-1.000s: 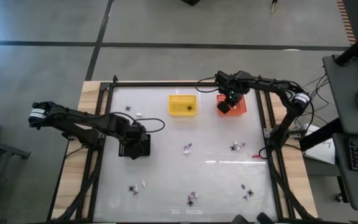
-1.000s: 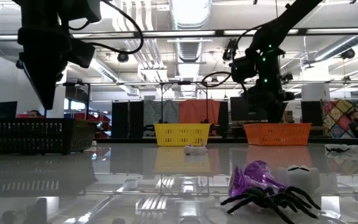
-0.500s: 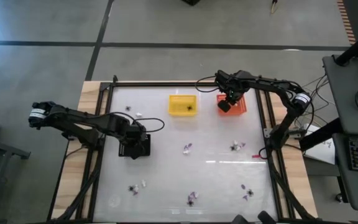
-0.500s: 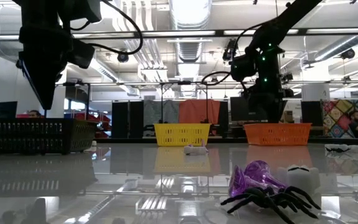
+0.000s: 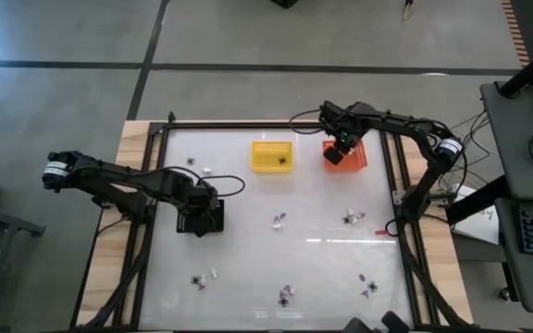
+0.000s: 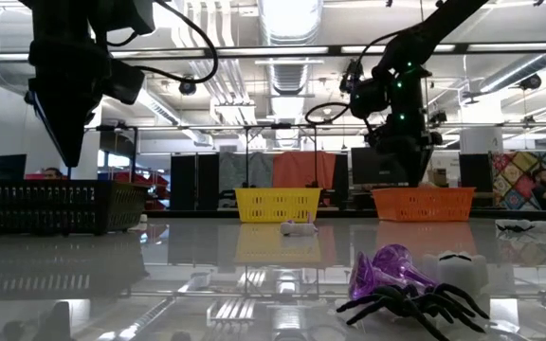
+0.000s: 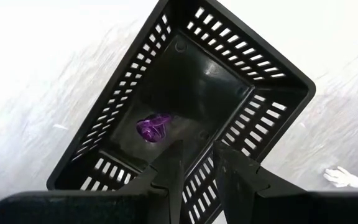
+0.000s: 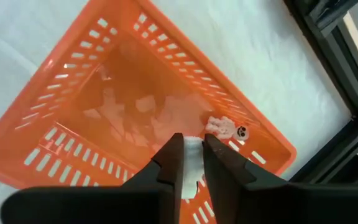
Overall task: Sort Halloween decoration
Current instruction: Put the white skeleton toy into the orange basket, then put the black spider toy into the yellow basket
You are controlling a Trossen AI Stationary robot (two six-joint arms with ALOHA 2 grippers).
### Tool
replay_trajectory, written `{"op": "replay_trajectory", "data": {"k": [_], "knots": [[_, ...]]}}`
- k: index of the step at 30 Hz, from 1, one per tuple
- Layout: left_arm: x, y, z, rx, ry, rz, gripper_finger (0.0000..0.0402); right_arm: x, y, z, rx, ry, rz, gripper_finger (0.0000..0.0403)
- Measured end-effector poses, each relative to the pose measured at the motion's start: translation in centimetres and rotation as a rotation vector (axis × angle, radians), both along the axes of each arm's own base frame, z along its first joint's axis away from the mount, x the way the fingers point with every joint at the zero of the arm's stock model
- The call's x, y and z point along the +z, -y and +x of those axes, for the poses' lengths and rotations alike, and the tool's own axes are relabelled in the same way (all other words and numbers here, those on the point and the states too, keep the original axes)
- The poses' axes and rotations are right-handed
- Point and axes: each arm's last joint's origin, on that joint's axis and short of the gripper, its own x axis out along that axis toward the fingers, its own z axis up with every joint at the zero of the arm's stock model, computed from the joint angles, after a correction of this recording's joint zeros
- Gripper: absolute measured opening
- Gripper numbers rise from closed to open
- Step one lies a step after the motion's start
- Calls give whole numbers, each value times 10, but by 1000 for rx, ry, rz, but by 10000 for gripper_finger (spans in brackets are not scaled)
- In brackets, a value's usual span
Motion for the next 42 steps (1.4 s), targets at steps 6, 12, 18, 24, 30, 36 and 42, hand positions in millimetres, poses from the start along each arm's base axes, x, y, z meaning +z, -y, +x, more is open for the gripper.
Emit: {"op": "replay_trajectory", "data": {"k": [6,12,18,24,30,36,42], "knots": [[0,0,0,0,0,0,68,1,0,0,-4,-4,4,107],[0,0,0,-1,0,1,68,4,-7,-8,-66,-56,54,133],[0,0,0,0,0,2,68,25,-19,-15,-142,-87,87,131],[-1,1,8,-19,56,3,68,61,-31,-10,-192,1,30,132],[5,10,26,-135,258,-53,68,95,-61,-9,-223,146,36,128],[11,26,34,-210,379,-98,68,119,-95,-16,-267,256,10,128],[10,39,38,-267,416,-109,68,134,-126,-19,-318,354,7,128]]}}
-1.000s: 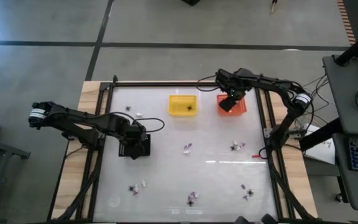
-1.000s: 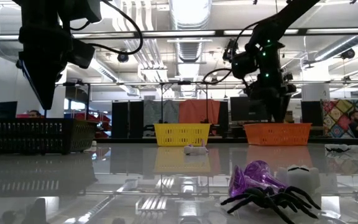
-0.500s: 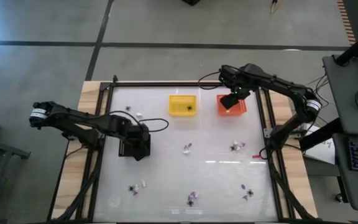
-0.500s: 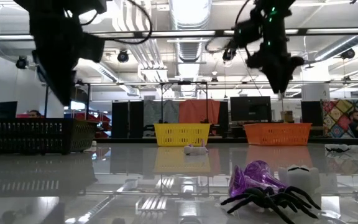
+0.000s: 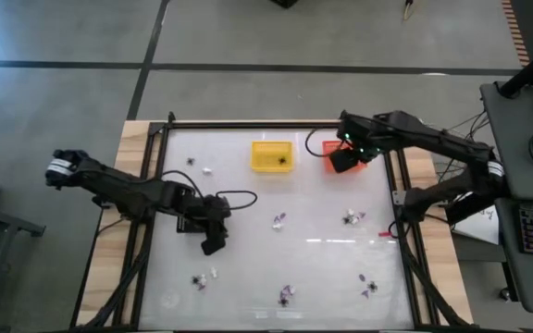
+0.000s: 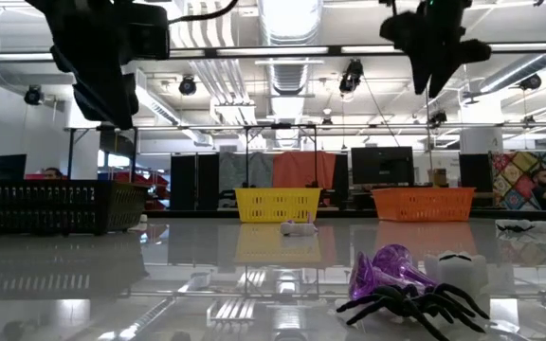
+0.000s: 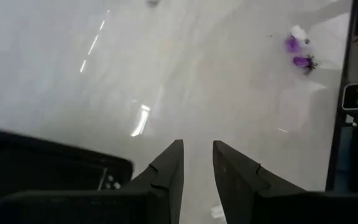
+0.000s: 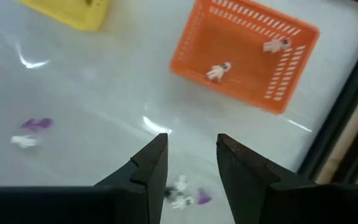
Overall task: Sort Halloween decoration
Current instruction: Put the black spider toy into the yellow basket
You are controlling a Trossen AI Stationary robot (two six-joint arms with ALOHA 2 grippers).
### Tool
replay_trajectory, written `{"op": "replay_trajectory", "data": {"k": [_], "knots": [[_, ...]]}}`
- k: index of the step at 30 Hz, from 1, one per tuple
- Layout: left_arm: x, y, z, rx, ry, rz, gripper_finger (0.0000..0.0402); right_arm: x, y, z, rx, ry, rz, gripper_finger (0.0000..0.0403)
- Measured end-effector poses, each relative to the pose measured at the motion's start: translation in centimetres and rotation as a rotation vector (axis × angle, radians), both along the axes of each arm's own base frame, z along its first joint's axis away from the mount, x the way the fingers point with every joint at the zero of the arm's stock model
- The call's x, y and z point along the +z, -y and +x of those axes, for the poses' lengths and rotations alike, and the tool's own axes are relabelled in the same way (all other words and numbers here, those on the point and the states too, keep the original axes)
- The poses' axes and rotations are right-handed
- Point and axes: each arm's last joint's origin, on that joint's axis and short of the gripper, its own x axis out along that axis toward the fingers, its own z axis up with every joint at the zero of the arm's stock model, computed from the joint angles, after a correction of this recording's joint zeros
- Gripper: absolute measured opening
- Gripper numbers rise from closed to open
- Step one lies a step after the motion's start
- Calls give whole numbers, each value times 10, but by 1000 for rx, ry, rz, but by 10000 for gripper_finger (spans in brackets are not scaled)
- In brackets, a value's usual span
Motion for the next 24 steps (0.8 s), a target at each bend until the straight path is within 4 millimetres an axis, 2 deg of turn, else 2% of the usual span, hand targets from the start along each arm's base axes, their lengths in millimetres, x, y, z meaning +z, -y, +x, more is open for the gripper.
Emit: {"op": "replay_trajectory", "data": {"k": [7,15,20,24], "knots": [[-9,20,16,-130,56,-18,81,0,-30,10,-16,29,28,128],[3,46,54,-310,118,75,124,-6,-65,22,32,19,78,128],[-1,64,80,-465,83,174,134,-7,-76,23,44,17,69,128],[-11,82,100,-552,40,214,134,-7,-77,23,19,20,19,128]]}}
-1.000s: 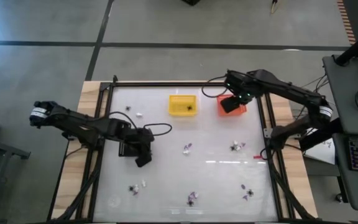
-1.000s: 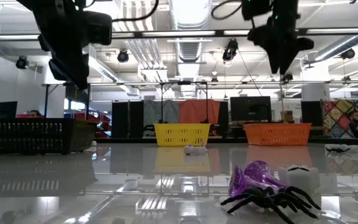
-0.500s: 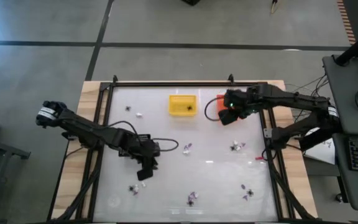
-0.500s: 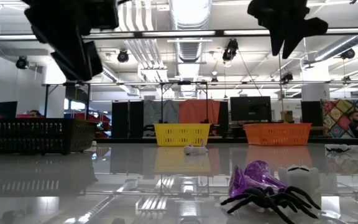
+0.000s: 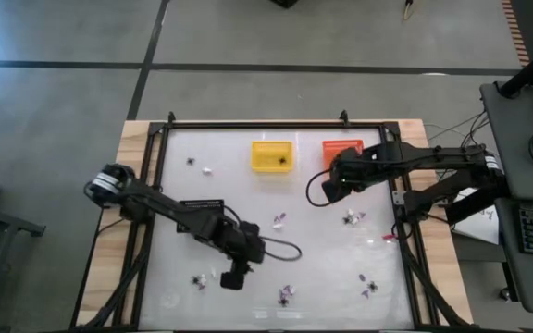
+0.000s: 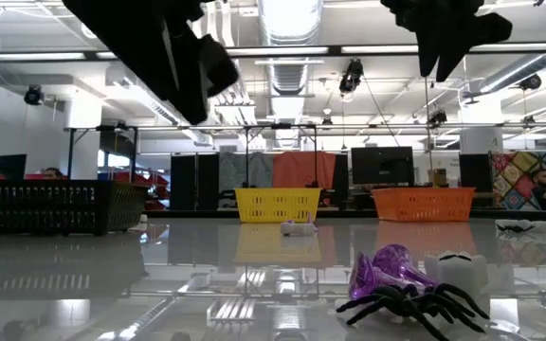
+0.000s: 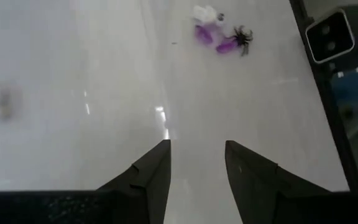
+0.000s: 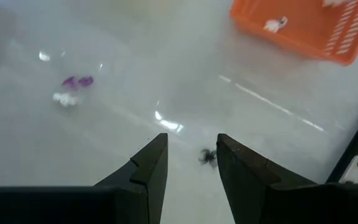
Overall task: Sort Halloween decoration
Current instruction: Put the black spider toy into the yellow basket
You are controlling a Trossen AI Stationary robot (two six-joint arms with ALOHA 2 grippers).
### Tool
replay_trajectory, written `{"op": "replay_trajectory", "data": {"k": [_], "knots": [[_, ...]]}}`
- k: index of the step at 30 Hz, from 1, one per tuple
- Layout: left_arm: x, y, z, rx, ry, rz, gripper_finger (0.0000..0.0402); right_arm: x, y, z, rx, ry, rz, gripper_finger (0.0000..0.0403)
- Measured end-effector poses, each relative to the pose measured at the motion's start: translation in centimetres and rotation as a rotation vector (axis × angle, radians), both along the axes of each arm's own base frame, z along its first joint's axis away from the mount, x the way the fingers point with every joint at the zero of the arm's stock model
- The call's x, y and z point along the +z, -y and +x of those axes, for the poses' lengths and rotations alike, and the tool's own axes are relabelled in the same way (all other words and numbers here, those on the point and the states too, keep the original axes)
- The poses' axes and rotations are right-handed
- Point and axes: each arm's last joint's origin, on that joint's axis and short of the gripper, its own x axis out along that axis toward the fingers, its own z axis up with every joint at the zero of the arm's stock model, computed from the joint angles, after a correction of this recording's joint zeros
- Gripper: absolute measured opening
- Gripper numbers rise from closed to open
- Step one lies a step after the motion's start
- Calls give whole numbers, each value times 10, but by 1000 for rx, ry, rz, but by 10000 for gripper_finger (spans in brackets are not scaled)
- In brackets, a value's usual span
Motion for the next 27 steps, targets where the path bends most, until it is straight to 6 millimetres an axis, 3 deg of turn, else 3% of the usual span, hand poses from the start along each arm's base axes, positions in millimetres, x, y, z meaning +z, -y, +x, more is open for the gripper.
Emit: {"op": "replay_trajectory", "data": {"k": [5,19,27], "knots": [[-13,21,19,-82,-27,41,134,1,4,0,-45,6,-60,128],[-19,44,57,-264,15,122,134,0,8,0,-64,3,-84,128],[-18,71,77,-299,22,120,134,0,8,0,-10,-9,-97,128]]}}
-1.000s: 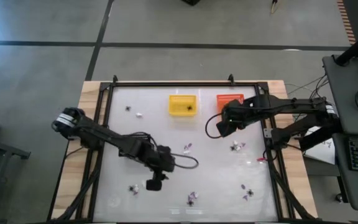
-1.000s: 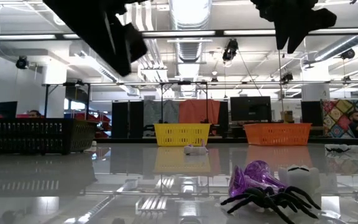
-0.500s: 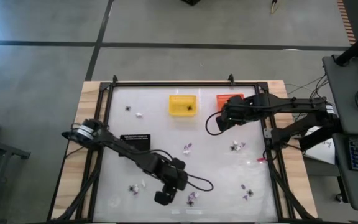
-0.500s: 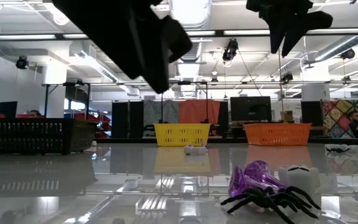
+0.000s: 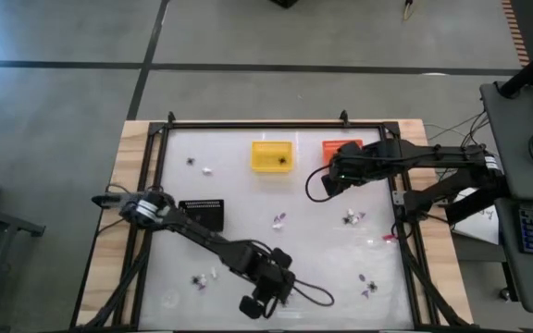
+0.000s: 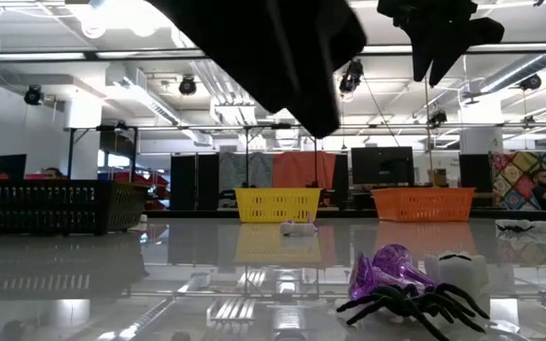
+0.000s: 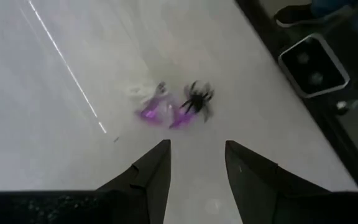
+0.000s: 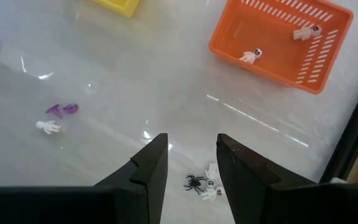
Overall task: Sort Halloween decoration
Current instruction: Put the black spider toy into the yellow basket
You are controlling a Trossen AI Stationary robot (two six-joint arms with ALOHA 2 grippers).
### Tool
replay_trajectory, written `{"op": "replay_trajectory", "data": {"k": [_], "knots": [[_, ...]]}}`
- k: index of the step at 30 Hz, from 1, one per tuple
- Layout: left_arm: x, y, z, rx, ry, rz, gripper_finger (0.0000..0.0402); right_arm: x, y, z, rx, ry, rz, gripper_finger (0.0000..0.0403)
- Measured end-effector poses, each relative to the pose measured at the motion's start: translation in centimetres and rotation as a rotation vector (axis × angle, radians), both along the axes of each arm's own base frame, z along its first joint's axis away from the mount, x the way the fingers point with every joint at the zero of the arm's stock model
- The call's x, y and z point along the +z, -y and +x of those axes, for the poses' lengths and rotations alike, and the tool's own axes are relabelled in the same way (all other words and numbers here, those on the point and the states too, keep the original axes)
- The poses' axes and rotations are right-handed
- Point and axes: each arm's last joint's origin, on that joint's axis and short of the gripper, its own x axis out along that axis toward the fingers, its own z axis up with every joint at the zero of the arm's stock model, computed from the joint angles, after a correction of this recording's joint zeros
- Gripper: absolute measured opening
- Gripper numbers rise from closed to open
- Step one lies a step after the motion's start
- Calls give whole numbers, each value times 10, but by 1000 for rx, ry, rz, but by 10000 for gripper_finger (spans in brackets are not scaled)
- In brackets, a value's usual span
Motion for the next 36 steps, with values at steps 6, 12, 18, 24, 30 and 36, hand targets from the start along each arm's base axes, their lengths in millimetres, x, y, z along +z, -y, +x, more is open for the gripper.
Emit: {"op": "replay_trajectory", "data": {"k": [6,12,18,24,30,36], "knots": [[-7,16,15,-1,5,-11,134,0,-1,0,16,-4,-2,128],[-19,23,26,-17,-34,15,134,0,-1,0,18,-3,5,128],[-33,33,31,-37,-70,30,134,0,-4,0,26,-1,20,128],[-45,35,34,-35,-85,48,134,0,-9,0,46,-1,26,128],[-52,30,33,30,-62,141,134,0,-9,0,39,1,27,128],[-62,26,31,76,-74,151,124,0,-9,0,30,4,30,128]]}}
